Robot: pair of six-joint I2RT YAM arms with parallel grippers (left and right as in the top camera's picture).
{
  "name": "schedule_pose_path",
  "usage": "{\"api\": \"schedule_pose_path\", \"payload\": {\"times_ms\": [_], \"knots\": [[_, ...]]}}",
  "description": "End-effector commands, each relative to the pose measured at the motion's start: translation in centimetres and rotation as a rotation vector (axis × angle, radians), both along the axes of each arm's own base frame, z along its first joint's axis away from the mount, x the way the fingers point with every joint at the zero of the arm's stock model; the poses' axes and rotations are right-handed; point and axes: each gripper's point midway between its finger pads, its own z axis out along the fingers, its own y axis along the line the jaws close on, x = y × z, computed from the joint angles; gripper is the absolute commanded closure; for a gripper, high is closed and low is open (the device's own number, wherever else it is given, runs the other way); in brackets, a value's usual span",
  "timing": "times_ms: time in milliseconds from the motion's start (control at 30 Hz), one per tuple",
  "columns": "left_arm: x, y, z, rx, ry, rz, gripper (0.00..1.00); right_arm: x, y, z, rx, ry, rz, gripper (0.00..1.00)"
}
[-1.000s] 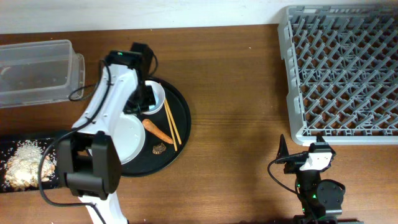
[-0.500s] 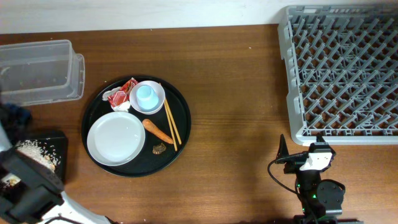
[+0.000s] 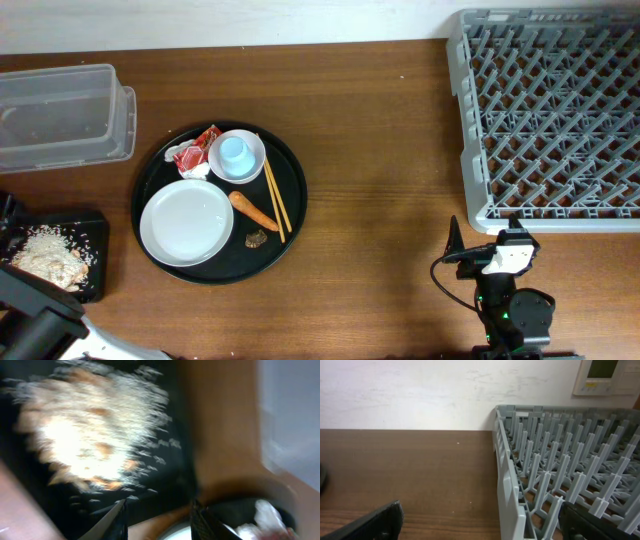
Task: Sort waste into correct bins and load items into the dishwasher rack
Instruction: 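Move the left gripper over the tray toward the red wrapper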
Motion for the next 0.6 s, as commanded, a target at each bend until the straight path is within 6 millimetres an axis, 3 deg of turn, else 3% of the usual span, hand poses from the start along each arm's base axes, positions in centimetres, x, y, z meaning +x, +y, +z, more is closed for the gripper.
{"api": "schedule_pose_path", "payload": {"times_ms": [0,33,67,133,167,333,400,467,567], "knots": [[6.7,-6.7,5.4,-0.228,-0.465,-0.309,0.67,0.0,-0.4,-0.3,-0.005,0.005,-0.018,0.02],[7.3,-8.0,5.7,-0.233,-0.474,-0.360,0.67,0.0,-0.4,-0.3,-0.005,0.005,-0.018,0.02],[8.5,-10.4,5.8,-0.224,-0.477,-0.480,0.58,0.0,-0.4,-0.3,-0.005,0.005,-0.018,0.02],[10.1,-14.3,5.0,-0.223,-0.429,-0.602,0.08,0.0,-0.4,-0.3,-0.005,0.005,-0.018,0.02],[10.9,-16.4,4.2,-0.181,-0.362,-0.677,0.01,0.0,-0.4,-0.3,-0.005,0.005,-0.018,0.02],[15.0,-20.6,2.7,0.131,-0.208,-0.891,0.02,0.0,-0.4,-0.3,-0.005,0.005,-0.018,0.02],[16.5,-21.4,2.4,0.234,-0.184,-0.927,0.09,0.0,-0.4,-0.3,-0.005,0.005,-0.018,0.02],[17.1,-22.8,1.4,0.221,-0.176,-0.953,0.11,0.0,-0.4,-0.3,-0.005,0.005,-0.018,0.02],[17.3,-23.3,-1.5,0.169,-0.121,-0.917,0.11,0.0,-0.4,-0.3,-0.005,0.005,-0.018,0.02]]}}
